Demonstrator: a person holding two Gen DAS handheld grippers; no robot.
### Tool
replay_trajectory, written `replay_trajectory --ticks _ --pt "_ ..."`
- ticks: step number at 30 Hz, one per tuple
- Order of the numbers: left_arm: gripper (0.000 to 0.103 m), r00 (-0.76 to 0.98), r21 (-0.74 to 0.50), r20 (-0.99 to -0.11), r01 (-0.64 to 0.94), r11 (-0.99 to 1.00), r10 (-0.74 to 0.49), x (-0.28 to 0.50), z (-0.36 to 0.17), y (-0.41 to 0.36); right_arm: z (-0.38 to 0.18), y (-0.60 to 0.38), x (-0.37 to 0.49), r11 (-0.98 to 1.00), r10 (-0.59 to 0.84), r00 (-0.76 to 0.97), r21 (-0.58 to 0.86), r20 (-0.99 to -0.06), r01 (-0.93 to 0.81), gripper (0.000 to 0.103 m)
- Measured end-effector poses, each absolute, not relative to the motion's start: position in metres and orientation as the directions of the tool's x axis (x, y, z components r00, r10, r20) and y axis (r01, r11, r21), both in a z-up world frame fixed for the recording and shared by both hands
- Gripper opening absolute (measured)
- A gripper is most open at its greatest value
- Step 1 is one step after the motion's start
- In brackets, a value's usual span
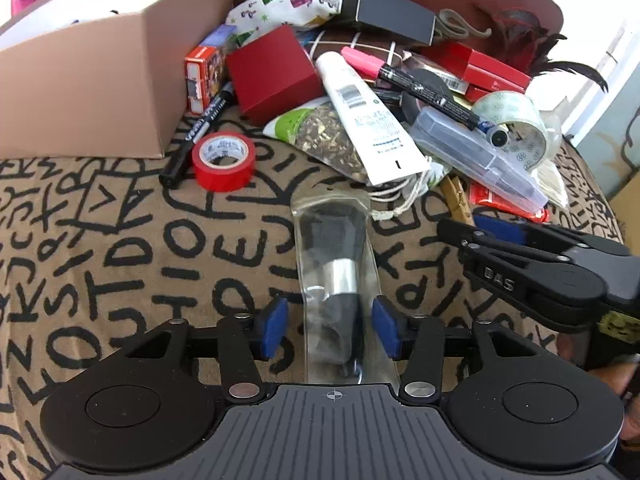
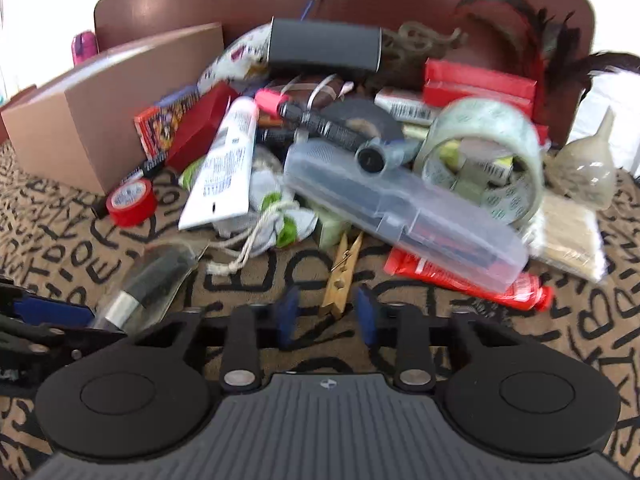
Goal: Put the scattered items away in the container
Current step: 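Grasp the bagged black makeup brush with the left gripper while the right grasps the wooden clothespin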
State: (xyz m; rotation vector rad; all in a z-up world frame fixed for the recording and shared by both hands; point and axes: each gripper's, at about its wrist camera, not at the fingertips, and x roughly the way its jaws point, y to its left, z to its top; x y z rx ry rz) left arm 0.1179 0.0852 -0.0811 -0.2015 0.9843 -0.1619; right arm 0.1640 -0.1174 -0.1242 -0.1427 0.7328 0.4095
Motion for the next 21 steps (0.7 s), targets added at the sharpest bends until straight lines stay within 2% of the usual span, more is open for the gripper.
replay_trajectory --ticks 2,3,4,8,11,15,18,19,20,21 --pt "0.059 0.546 -0.230 -0.808 0.053 0.972 -0.221 0.117 -0.083 0.083 -0.123 -0.119 0.159 0.905 0.325 0.660 0.019 -0.678 -0.426 0.017" --pt "0.040 0.547 -0.224 -0.808 0.059 0.973 -0.219 0.117 -0.083 0.082 -0.121 -0.121 0.156 0.900 0.337 0.647 0.032 -0.684 -0.435 0.016" --pt "0.034 0.544 -0.224 -0.808 0.069 0.972 -0.225 0.117 -0.083 0.081 -0.119 -0.122 0.151 0.896 0.347 0.635 0.043 -0.691 -0.443 0.013" --pt "0.030 0.537 -0.211 -0.810 0.109 0.971 -0.236 0.112 -0.079 0.079 -0.113 -0.122 0.120 0.871 0.380 0.598 0.054 -0.705 -0.489 0.013" --pt "0.031 0.519 -0.212 -0.817 0.133 0.968 -0.250 0.104 -0.076 0.083 -0.114 -0.119 0.099 0.847 0.398 0.573 0.048 -0.716 -0.529 0.014" --pt "0.051 0.516 -0.213 -0.821 0.121 0.969 -0.245 0.101 -0.080 0.086 -0.116 -0.116 0.094 0.853 0.384 0.580 0.034 -0.718 -0.522 0.017" --pt "0.052 0.522 -0.212 -0.818 0.118 0.970 -0.242 0.100 -0.080 0.084 -0.112 -0.112 0.098 0.856 0.373 0.588 0.021 -0.718 -0.517 0.019" --pt "0.050 0.521 -0.209 -0.818 0.123 0.970 -0.242 0.101 -0.081 0.083 -0.112 -0.110 0.098 0.856 0.367 0.593 0.010 -0.717 -0.518 0.019" --pt "0.038 0.520 -0.209 -0.818 0.126 0.970 -0.244 0.100 -0.081 0.083 -0.112 -0.109 0.099 0.855 0.365 0.594 0.005 -0.717 -0.519 0.019" --pt "0.033 0.522 -0.204 -0.818 0.128 0.971 -0.241 0.100 -0.080 0.083 -0.113 -0.109 0.100 0.855 0.366 0.592 0.009 -0.718 -0.518 0.019"
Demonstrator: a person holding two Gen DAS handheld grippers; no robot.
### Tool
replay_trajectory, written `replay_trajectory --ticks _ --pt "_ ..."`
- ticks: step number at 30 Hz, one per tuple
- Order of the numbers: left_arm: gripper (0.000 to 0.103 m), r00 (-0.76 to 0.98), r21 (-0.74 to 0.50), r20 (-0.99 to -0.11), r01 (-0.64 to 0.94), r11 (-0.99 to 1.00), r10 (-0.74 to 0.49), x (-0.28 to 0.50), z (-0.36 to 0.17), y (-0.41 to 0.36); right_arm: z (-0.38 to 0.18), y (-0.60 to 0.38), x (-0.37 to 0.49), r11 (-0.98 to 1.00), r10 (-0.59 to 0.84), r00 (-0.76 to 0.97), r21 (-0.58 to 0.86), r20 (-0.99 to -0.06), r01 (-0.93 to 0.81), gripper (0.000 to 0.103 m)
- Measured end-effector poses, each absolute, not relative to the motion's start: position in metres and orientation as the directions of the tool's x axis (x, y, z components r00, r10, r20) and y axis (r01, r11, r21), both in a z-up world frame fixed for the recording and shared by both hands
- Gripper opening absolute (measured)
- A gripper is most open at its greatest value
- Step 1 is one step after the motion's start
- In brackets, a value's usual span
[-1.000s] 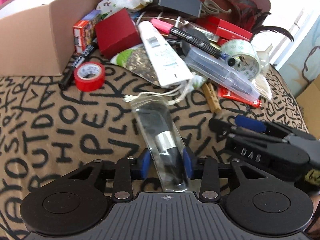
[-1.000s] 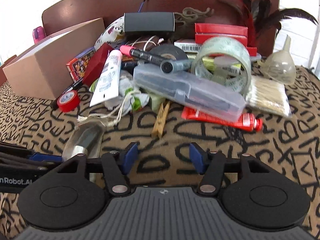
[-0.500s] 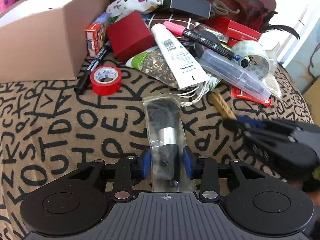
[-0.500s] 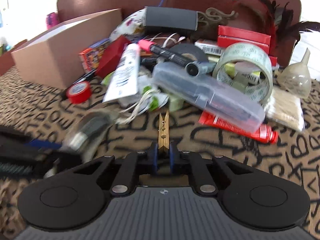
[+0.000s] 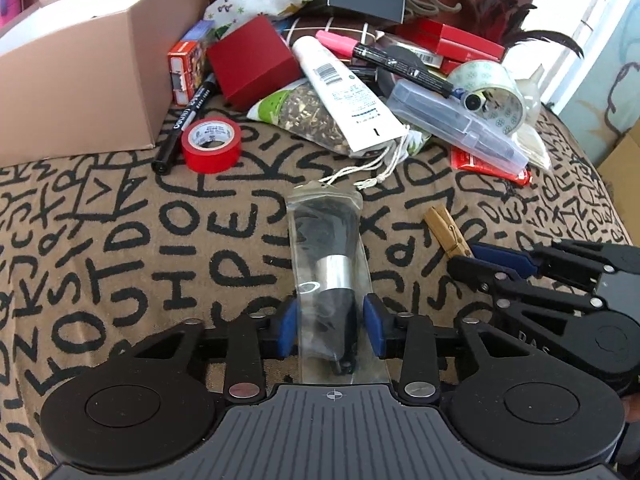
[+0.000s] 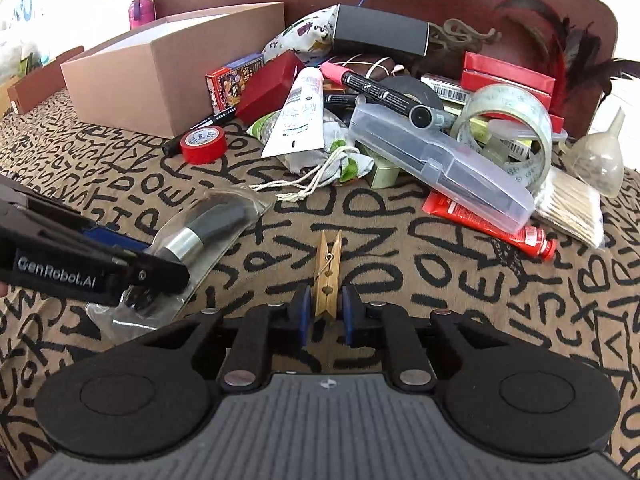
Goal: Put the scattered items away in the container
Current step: 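Grasp the bagged black makeup brush with the left gripper while the right grasps the wooden clothespin, then lift the brush and clothespin and carry both toward the cardboard box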
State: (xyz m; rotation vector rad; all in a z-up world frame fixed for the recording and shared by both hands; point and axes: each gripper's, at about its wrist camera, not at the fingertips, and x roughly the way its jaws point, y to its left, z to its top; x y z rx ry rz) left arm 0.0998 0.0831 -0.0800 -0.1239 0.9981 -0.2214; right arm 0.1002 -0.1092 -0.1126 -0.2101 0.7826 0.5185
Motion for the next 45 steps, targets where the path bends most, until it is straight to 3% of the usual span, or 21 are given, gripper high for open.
replay_trajectory --ticks 4,6,8,11,13,14,15,17,19,20,24,34,40,44,45 --pt "0.032 0.519 -0.214 -0.817 0.127 0.968 -0.249 0.100 -0.080 0.085 -0.115 -0.110 0.104 0.862 0.370 0.582 0.034 -0.724 -0.506 0.019" --pt "0.051 0.518 -0.221 -0.816 0.128 0.967 -0.255 0.101 -0.081 0.086 -0.115 -0.110 0.105 0.864 0.372 0.578 0.043 -0.726 -0.501 0.019" --pt "0.052 0.520 -0.221 -0.814 0.135 0.966 -0.259 0.102 -0.083 0.084 -0.117 -0.111 0.107 0.867 0.376 0.573 0.060 -0.728 -0.494 0.020" --pt "0.036 0.525 -0.203 -0.814 0.148 0.968 -0.250 0.103 -0.083 0.081 -0.119 -0.112 0.109 0.862 0.393 0.570 0.075 -0.722 -0.501 0.022" --pt "0.036 0.525 -0.213 -0.812 0.142 0.967 -0.256 0.103 -0.083 0.083 -0.119 -0.111 0.109 0.853 0.405 0.569 0.071 -0.716 -0.518 0.023" --pt "0.038 0.526 -0.219 -0.810 0.138 0.966 -0.259 0.103 -0.084 0.084 -0.119 -0.110 0.108 0.853 0.404 0.569 0.070 -0.716 -0.516 0.023" --pt "0.049 0.527 -0.227 -0.808 0.134 0.965 -0.263 0.103 -0.084 0.084 -0.118 -0.109 0.108 0.853 0.402 0.569 0.069 -0.718 -0.517 0.023" --pt "0.053 0.531 -0.232 -0.804 0.135 0.963 -0.268 0.103 -0.085 0.084 -0.118 -0.108 0.108 0.850 0.409 0.562 0.077 -0.719 -0.521 0.019" --pt "0.047 0.538 -0.216 -0.803 0.141 0.966 -0.258 0.102 -0.085 0.080 -0.117 -0.103 0.104 0.838 0.427 0.548 0.087 -0.720 -0.538 0.016" --pt "0.037 0.542 -0.202 -0.803 0.144 0.969 -0.248 0.102 -0.085 0.079 -0.117 -0.100 0.102 0.831 0.434 0.541 0.088 -0.720 -0.550 0.016" --pt "0.029 0.547 -0.222 -0.796 0.132 0.966 -0.258 0.099 -0.084 0.083 -0.117 -0.087 0.093 0.808 0.452 0.524 0.082 -0.722 -0.584 0.014" --pt "0.026 0.604 -0.286 -0.745 0.097 0.953 -0.285 0.077 -0.060 0.107 -0.099 -0.073 0.079 0.754 0.539 0.444 0.176 -0.716 -0.633 0.014" --pt "0.006 0.656 -0.326 -0.686 0.110 0.939 -0.315 0.074 -0.032 0.124 -0.072 -0.055 0.079 0.713 0.594 0.452 0.176 -0.665 -0.679 0.013" --pt "0.008 0.682 -0.322 -0.664 0.110 0.940 -0.307 0.074 -0.023 0.131 -0.060 -0.036 0.081 0.677 0.621 0.440 0.162 -0.648 -0.718 0.014" --pt "0.013 0.680 -0.320 -0.668 0.105 0.942 -0.303 0.075 -0.024 0.134 -0.061 -0.033 0.081 0.675 0.620 0.441 0.155 -0.649 -0.722 0.014"
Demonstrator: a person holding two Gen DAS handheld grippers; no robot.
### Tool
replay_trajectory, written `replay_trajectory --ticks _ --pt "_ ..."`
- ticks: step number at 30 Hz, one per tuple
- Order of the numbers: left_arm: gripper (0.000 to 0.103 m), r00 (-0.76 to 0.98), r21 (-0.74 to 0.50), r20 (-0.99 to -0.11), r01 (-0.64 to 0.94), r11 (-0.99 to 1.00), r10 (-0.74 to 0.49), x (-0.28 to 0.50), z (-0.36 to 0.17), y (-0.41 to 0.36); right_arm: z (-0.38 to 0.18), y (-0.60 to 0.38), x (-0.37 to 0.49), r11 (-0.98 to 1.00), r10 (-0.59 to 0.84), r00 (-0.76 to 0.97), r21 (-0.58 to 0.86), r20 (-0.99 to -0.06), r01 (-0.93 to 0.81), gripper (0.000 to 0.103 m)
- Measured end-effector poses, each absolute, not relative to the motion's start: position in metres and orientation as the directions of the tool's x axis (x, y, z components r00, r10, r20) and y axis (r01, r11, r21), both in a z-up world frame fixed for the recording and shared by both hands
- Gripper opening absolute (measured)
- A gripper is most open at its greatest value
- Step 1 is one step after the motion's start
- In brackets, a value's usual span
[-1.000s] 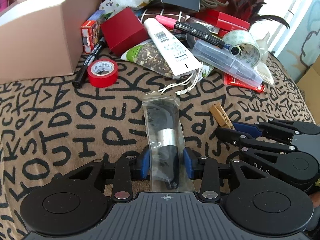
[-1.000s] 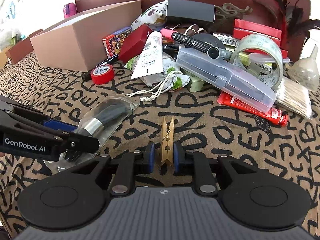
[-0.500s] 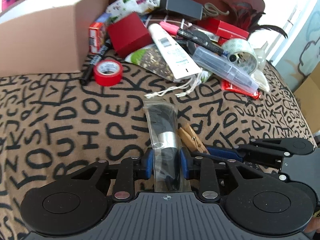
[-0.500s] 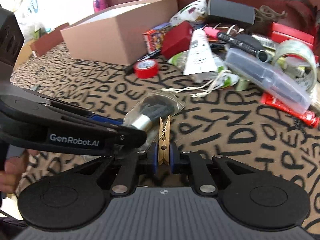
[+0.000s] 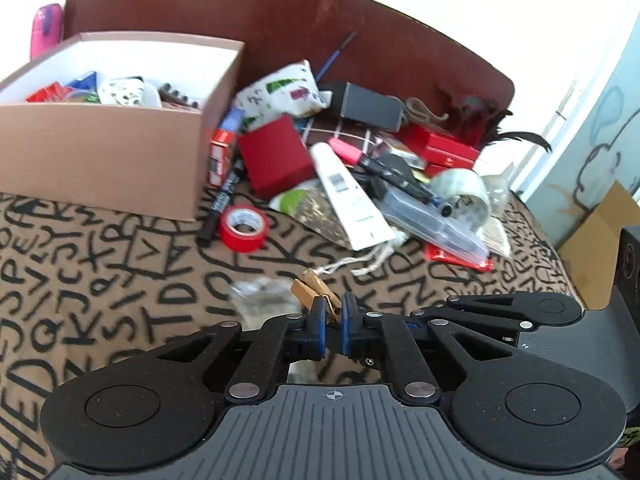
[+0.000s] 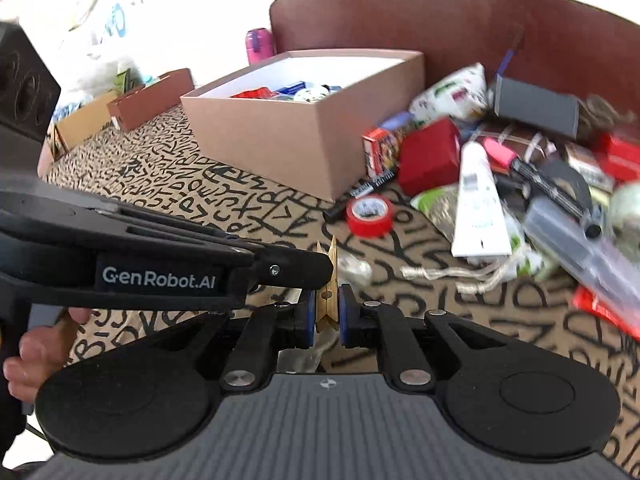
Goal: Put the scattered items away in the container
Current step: 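Lift the brush and clothespin and carry both toward the cardboard box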
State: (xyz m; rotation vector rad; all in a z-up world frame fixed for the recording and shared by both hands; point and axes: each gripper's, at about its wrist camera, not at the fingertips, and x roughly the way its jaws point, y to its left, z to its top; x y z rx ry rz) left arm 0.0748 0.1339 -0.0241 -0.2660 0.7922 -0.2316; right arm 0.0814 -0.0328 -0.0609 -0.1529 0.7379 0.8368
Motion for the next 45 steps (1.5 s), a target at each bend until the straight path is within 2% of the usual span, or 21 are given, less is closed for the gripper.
replay_trajectory --ticks 1,2,3,5,8,9,11,13,14,15,20,23,26,27,30,35,38,45 --pt "0.027 0.674 -0.318 -0.676 0.098 0.943 -0.298 0.075 -0.027 0.137 -0.063 -0.032 0.082 0.677 0.617 0.437 0.160 -0.655 -0.718 0.013" --pt "0.035 0.665 -0.308 -0.692 0.079 0.948 -0.280 0.075 -0.031 0.141 -0.066 -0.033 0.083 0.684 0.609 0.435 0.163 -0.663 -0.711 0.013" --pt "0.049 0.653 -0.290 -0.712 0.062 0.955 -0.259 0.075 -0.036 0.145 -0.070 -0.035 0.084 0.695 0.596 0.438 0.160 -0.673 -0.701 0.013" --pt "0.062 0.617 -0.279 -0.747 0.044 0.959 -0.246 0.075 -0.051 0.150 -0.078 -0.041 0.084 0.720 0.567 0.445 0.154 -0.694 -0.677 0.013" --pt "0.067 0.555 -0.336 -0.775 0.044 0.941 -0.303 0.079 -0.069 0.150 -0.087 -0.051 0.087 0.747 0.539 0.444 0.162 -0.715 -0.645 0.013" --pt "0.070 0.543 -0.337 -0.782 0.044 0.940 -0.306 0.081 -0.074 0.148 -0.090 -0.053 0.088 0.753 0.533 0.444 0.164 -0.720 -0.637 0.013" --pt "0.070 0.532 -0.316 -0.797 0.037 0.948 -0.286 0.086 -0.081 0.142 -0.093 -0.054 0.089 0.765 0.516 0.449 0.157 -0.730 -0.624 0.013" --pt "0.066 0.541 -0.297 -0.795 0.048 0.954 -0.275 0.089 -0.084 0.138 -0.096 -0.057 0.090 0.771 0.509 0.448 0.158 -0.735 -0.617 0.013" --pt "0.058 0.542 -0.287 -0.796 0.058 0.956 -0.272 0.090 -0.085 0.136 -0.098 -0.058 0.092 0.768 0.518 0.435 0.177 -0.736 -0.616 0.013" --pt "0.044 0.542 -0.276 -0.797 0.066 0.959 -0.267 0.092 -0.085 0.133 -0.099 -0.058 0.093 0.760 0.536 0.415 0.205 -0.735 -0.617 0.013" --pt "0.042 0.548 -0.262 -0.796 0.068 0.963 -0.255 0.091 -0.085 0.132 -0.103 -0.060 0.091 0.754 0.550 0.400 0.230 -0.733 -0.615 0.013" --pt "0.050 0.559 -0.259 -0.790 0.070 0.963 -0.252 0.092 -0.087 0.131 -0.107 -0.062 0.093 0.761 0.546 0.395 0.241 -0.739 -0.602 0.013" --pt "0.037 0.566 -0.239 -0.789 0.073 0.968 -0.237 0.093 -0.085 0.126 -0.114 -0.067 0.101 0.760 0.575 0.360 0.317 -0.735 -0.567 0.014" --pt "0.026 0.567 -0.246 -0.786 0.076 0.966 -0.245 0.093 -0.083 0.126 -0.115 -0.069 0.101 0.759 0.585 0.352 0.340 -0.730 -0.556 0.013" --pt "0.018 0.587 -0.266 -0.764 0.091 0.960 -0.268 0.086 -0.073 0.124 -0.107 -0.064 0.091 0.757 0.572 0.377 0.291 -0.728 -0.585 0.015" --pt "0.012 0.628 -0.251 -0.732 0.112 0.962 -0.264 0.081 -0.054 0.120 -0.092 -0.056 0.086 0.744 0.576 0.416 0.241 -0.703 -0.623 0.016" --pt "0.003 0.628 -0.302 -0.718 0.107 0.947 -0.300 0.082 -0.049 0.127 -0.085 -0.053 0.088 0.739 0.582 0.425 0.233 -0.693 -0.631 0.015" --pt "0.002 0.666 -0.289 -0.695 0.089 0.953 -0.273 0.085 -0.034 0.134 -0.067 -0.040 0.091 0.727 0.587 0.460 0.183 -0.666 -0.662 0.015"
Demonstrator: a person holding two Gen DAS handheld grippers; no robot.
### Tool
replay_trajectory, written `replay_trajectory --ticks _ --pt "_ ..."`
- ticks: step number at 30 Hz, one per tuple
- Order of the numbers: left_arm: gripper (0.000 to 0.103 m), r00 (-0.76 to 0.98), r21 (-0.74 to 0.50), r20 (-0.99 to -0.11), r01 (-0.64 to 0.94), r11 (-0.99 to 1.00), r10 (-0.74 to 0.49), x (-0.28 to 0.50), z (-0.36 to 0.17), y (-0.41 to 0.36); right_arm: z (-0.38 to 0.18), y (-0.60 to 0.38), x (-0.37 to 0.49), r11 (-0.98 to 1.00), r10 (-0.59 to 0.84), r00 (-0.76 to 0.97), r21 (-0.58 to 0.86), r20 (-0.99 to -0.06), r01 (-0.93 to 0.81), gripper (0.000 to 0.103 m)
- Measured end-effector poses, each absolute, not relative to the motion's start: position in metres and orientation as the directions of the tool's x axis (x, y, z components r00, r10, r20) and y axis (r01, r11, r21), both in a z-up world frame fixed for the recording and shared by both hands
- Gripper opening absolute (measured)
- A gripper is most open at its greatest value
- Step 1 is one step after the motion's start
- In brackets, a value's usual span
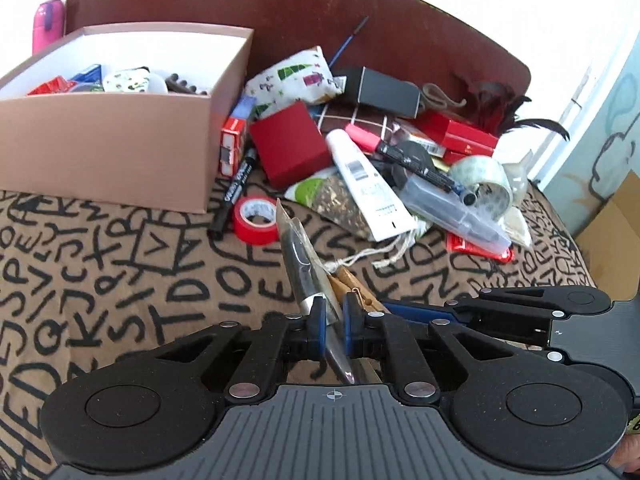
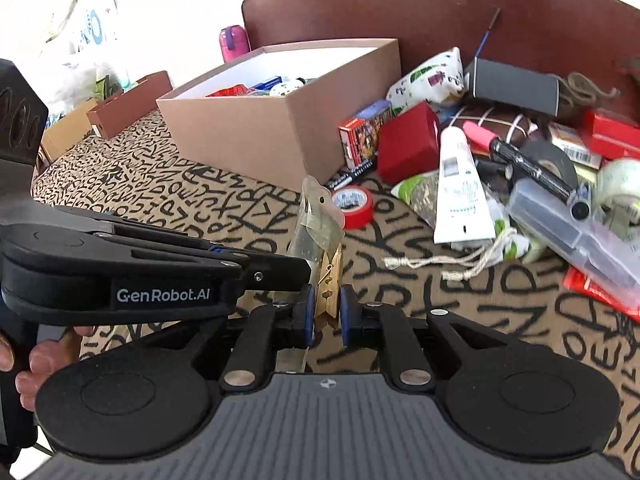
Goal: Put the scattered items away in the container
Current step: 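Lift the brush and clothespin and carry both toward the cardboard box, then lower both items into the box and open both grippers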
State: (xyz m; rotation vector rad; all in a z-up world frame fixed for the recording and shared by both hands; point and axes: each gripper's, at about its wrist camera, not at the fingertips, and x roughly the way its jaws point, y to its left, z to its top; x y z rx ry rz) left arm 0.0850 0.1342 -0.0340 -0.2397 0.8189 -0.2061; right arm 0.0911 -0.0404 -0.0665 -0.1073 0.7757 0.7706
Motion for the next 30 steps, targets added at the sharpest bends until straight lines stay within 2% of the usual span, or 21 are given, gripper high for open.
replay_trajectory --ticks 6,8,17,24,25,26,30 --pt "0.003 0.682 -0.282 -0.682 0.088 0.955 -0.264 0.088 -0.026 0.136 -0.057 -0.038 0.092 0.723 0.598 0.471 0.183 -0.648 -0.666 0.015" --pt "0.006 0.700 -0.287 -0.663 0.090 0.954 -0.266 0.091 -0.017 0.140 -0.047 -0.037 0.094 0.710 0.616 0.477 0.180 -0.626 -0.681 0.015" --pt "0.006 0.803 -0.235 -0.561 0.080 0.969 -0.202 0.106 0.039 0.161 0.005 -0.009 0.113 0.678 0.654 0.543 0.091 -0.527 -0.729 0.015" --pt "0.000 0.873 -0.169 -0.475 0.035 0.985 -0.112 0.129 0.091 0.189 0.050 0.027 0.141 0.647 0.696 0.568 0.041 -0.440 -0.762 0.015" --pt "0.001 0.880 -0.156 -0.465 0.027 0.987 -0.097 0.135 0.099 0.195 0.055 0.033 0.148 0.642 0.702 0.565 0.042 -0.434 -0.766 0.015" --pt "0.008 0.884 -0.149 -0.459 0.018 0.989 -0.085 0.140 0.105 0.200 0.060 0.040 0.154 0.635 0.707 0.560 0.040 -0.431 -0.771 0.015" --pt "0.008 0.891 -0.120 -0.451 -0.017 0.993 -0.040 0.169 0.119 0.218 0.070 0.075 0.177 0.621 0.709 0.556 0.011 -0.434 -0.784 0.017"
